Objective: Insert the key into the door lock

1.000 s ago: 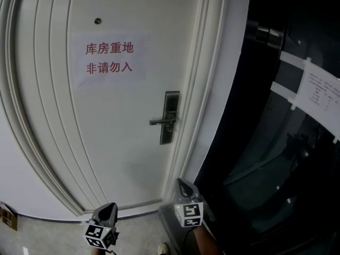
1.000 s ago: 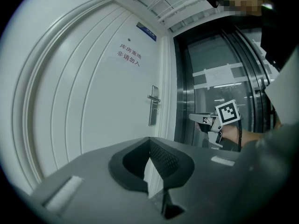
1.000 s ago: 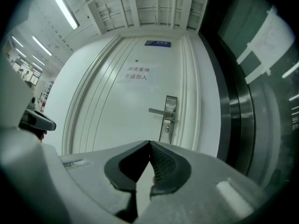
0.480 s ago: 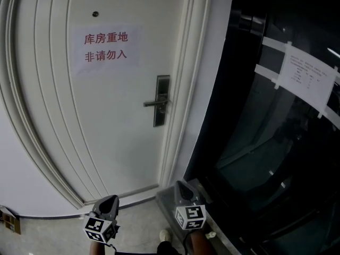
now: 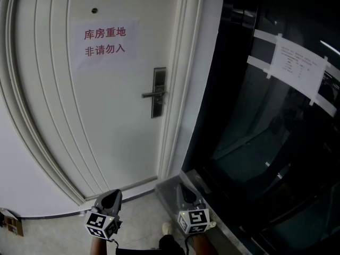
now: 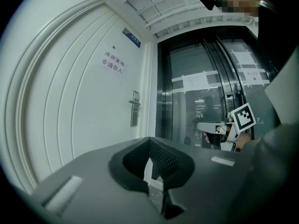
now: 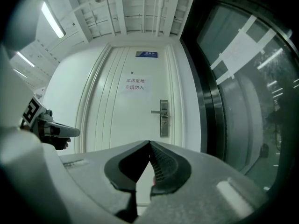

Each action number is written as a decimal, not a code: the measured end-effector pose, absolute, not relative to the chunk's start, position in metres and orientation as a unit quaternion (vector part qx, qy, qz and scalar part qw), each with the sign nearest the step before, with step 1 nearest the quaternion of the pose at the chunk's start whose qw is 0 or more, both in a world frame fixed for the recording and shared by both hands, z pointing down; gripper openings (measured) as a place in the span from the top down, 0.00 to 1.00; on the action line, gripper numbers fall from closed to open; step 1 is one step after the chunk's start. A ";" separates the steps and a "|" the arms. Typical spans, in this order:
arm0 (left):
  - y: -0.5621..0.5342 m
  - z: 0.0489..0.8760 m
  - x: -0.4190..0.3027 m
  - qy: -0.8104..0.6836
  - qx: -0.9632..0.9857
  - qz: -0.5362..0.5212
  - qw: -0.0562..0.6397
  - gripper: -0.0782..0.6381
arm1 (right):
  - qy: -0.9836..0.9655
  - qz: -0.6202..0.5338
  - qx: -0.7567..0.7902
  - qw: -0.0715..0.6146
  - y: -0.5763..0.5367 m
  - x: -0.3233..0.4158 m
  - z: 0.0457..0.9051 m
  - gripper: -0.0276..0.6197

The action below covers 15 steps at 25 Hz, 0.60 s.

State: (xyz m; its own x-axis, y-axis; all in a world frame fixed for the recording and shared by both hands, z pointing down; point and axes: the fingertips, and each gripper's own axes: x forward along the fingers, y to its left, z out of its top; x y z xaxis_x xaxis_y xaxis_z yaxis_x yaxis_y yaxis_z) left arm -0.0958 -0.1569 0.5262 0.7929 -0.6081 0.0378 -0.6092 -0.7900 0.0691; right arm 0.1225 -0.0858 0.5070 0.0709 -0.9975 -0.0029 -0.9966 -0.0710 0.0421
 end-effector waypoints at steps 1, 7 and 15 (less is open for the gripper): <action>-0.155 0.526 -0.097 -0.321 0.946 0.007 0.039 0.89 | -0.680 -0.012 0.733 0.014 -0.081 0.121 0.510 0.95; -0.148 0.527 -0.105 -0.320 0.947 0.002 0.040 0.89 | -0.670 -0.005 0.742 0.023 -0.059 0.116 0.528 0.95; -0.144 0.532 -0.107 -0.315 0.948 0.003 0.043 0.89 | -0.665 0.004 0.747 0.020 -0.042 0.109 0.539 0.95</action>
